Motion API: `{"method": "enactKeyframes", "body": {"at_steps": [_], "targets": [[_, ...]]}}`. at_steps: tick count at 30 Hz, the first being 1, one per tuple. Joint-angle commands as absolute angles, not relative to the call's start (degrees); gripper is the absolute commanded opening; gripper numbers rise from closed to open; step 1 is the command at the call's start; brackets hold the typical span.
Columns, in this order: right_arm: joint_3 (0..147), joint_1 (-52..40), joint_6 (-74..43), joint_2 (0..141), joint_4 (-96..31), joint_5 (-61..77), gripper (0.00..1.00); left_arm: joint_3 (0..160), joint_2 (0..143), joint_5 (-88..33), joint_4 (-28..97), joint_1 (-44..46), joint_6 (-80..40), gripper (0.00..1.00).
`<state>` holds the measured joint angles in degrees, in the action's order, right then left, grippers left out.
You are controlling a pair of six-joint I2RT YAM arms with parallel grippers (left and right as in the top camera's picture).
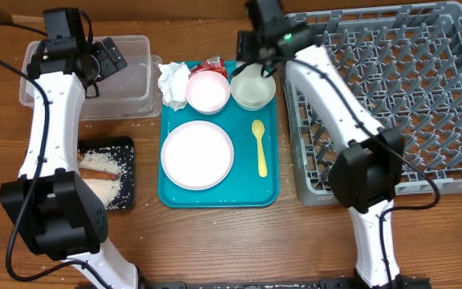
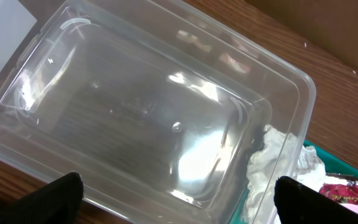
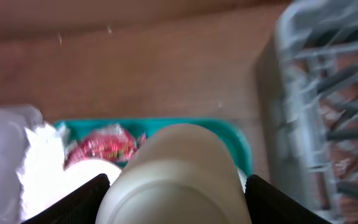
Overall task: Sort waste into correct bins and load items into the dishwasher
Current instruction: 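Carry the white cup right and place it in the dish rack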
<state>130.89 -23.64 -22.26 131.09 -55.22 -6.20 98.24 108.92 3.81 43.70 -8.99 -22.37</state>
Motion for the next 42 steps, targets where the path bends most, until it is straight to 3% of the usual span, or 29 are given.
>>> {"method": "enactKeyframes", "body": {"at_steps": [1,14,19,29,34,37,42], "targets": [[138.5,-17.4,-19.4,125.6,-57.3,-7.0,0.7,99.0,108.7,3.7,43.4,-9.0,-22.7,1.0],[141.4,11.0,-19.1,124.7,-58.0,-4.8,0.71,99.0,108.7,3.8,43.4,-9.0,-22.7,1.0],[141.4,17.6,-19.1,126.3,-58.4,6.4,0.72,99.0,108.7,3.7,43.4,-9.0,-22.7,1.0],[141.4,14.7,-19.3,127.8,-61.9,9.4,0.77,99.0,108.7,3.7,43.4,-9.0,-22.7,1.0],[141.4,10.0,-19.2,127.0,-64.4,21.0,0.82,99.0,108.7,3.7,43.4,-9.0,-22.7,1.0],[141.4,2.1,-16.2,127.1,-67.4,25.6,0.86,99.0,108.7,3.7,43.4,-9.0,-22.7,1.0],[141.3,-10.0,-11.7,128.4,-67.7,21.9,0.97,99.0,108.7,3.7,43.4,-9.0,-22.7,1.0]]}}
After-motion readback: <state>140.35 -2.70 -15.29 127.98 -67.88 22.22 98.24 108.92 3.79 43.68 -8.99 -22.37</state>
